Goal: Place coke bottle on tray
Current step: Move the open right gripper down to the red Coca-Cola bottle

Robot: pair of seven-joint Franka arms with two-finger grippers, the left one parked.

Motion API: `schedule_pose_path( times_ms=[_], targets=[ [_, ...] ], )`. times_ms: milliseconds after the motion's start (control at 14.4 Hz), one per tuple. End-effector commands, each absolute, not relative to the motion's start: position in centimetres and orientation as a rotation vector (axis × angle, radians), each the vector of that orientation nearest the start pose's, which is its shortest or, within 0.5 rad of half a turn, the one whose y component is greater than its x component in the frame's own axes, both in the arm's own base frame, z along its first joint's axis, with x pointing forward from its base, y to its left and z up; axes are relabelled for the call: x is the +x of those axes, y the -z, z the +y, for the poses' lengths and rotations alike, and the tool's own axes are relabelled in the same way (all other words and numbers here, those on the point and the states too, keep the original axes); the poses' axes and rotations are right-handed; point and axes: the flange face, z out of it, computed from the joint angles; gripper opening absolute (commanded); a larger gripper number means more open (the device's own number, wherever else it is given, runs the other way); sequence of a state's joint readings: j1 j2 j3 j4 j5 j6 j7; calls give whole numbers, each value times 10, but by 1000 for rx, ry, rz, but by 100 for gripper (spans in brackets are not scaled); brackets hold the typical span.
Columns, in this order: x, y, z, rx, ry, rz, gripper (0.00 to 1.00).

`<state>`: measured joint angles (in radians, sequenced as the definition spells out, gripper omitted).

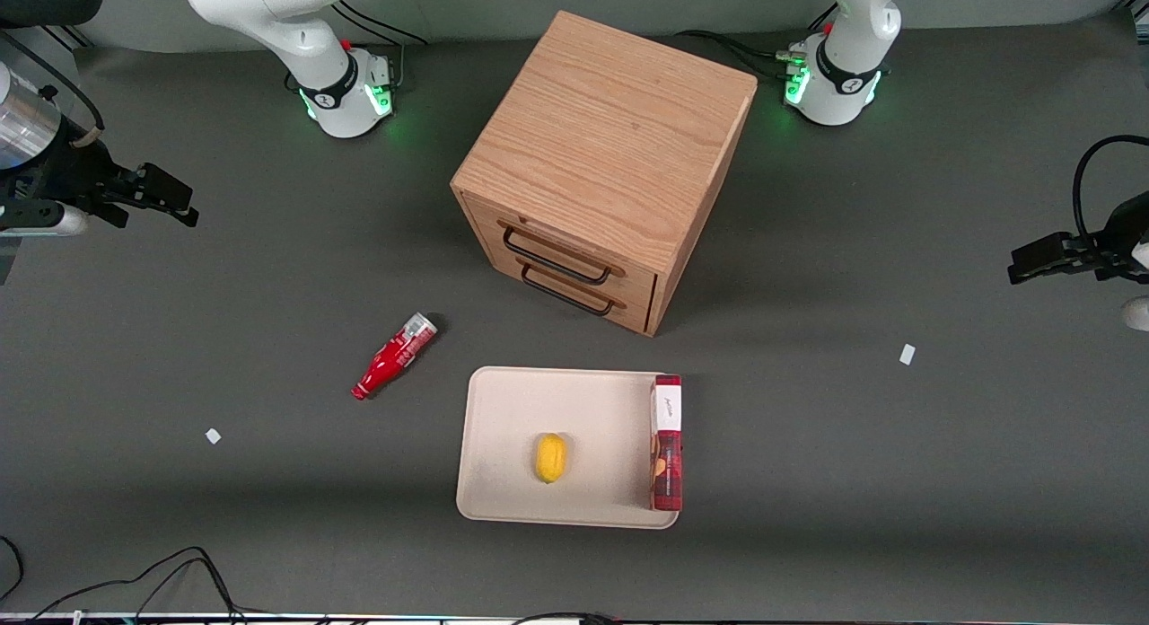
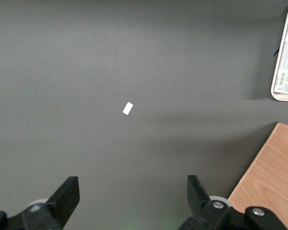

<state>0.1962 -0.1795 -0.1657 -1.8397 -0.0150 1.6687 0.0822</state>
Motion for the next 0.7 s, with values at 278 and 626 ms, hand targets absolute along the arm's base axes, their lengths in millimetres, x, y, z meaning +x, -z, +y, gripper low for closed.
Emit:
schedule_pose_path(
  times_ms=[278,626],
  targets=[
    [514,-588,16,-3151,-76,71,100],
    [542,-544,70,-3094,-132,385,100]
  ],
)
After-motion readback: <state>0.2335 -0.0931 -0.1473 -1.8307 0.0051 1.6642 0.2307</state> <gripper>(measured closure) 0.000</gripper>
